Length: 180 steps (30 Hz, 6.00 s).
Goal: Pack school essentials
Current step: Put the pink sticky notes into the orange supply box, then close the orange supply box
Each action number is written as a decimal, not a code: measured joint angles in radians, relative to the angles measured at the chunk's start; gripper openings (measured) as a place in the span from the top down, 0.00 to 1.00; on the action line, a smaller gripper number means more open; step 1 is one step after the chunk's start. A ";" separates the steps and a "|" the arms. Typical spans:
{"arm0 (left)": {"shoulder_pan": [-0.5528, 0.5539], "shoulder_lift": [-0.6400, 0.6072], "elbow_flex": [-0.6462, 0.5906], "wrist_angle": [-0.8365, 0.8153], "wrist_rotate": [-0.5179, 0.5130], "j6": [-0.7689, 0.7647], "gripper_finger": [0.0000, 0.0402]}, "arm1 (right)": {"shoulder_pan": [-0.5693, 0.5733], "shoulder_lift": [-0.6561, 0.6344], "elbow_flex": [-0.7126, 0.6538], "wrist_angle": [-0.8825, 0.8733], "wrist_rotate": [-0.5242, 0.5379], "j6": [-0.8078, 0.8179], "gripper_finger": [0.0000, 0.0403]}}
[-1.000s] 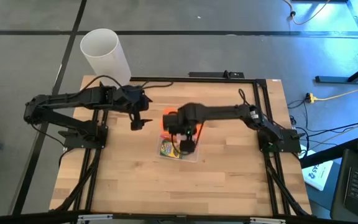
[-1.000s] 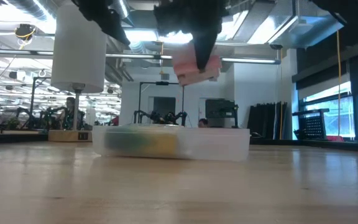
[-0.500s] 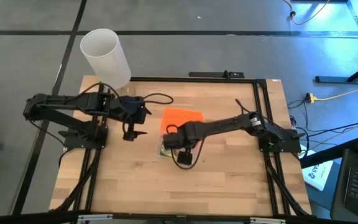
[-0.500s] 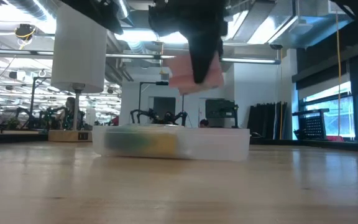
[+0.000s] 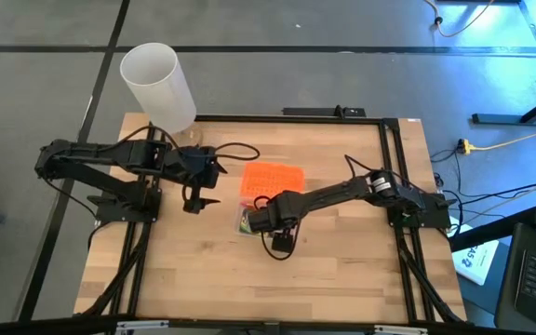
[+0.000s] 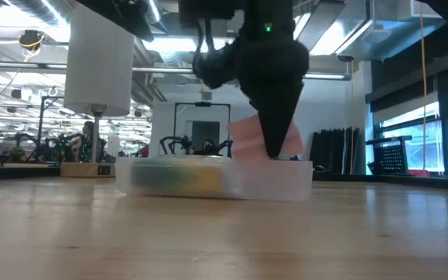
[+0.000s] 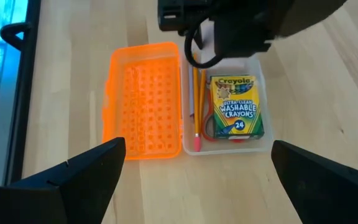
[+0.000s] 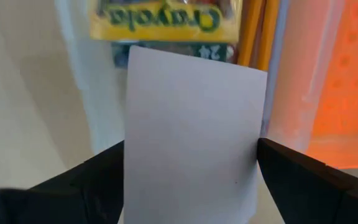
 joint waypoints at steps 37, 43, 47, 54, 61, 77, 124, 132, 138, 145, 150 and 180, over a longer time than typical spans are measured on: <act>0.000 0.001 0.000 0.033 0.045 0.053 0.01 | -0.010 0.000 -0.029 0.066 -0.001 -0.001 0.18; 0.000 0.001 0.000 0.033 0.044 0.053 0.01 | -0.010 0.000 -0.029 0.066 -0.001 -0.001 0.18; 0.000 0.001 0.000 0.033 0.044 0.053 0.01 | -0.010 0.000 -0.029 0.066 -0.001 -0.002 0.18; 0.000 0.001 0.000 0.033 0.044 0.053 0.01 | -0.011 0.000 -0.029 0.054 0.000 -0.003 0.18; 0.000 0.001 0.000 0.033 0.043 0.053 0.01 | -0.011 0.000 -0.029 0.050 0.000 -0.030 0.16; 0.000 0.001 0.000 0.033 0.043 0.053 0.01 | -0.012 0.000 -0.029 0.056 0.043 -0.045 0.02; -0.001 0.002 0.000 0.040 0.048 0.045 0.01 | -0.123 -0.563 -0.539 0.476 0.139 -0.201 0.02; -0.004 0.081 -0.075 0.196 0.327 0.007 0.01 | -0.158 -0.571 -0.670 0.504 0.211 -0.185 0.02; -0.003 0.169 -0.171 0.383 0.265 0.004 0.01 | -0.196 -0.571 -0.679 0.485 0.225 -0.209 0.02; 0.016 0.264 -0.246 0.498 0.217 -0.127 0.01 | -0.241 -0.592 -0.678 0.470 0.183 -0.313 0.02; 0.023 0.321 -0.285 0.505 0.203 -0.156 0.01 | -0.298 -0.608 -0.678 0.427 0.188 -0.315 0.02; 0.013 0.449 -0.330 0.556 0.204 -0.158 0.01 | -0.657 -0.600 -0.867 0.699 -0.019 -0.354 0.02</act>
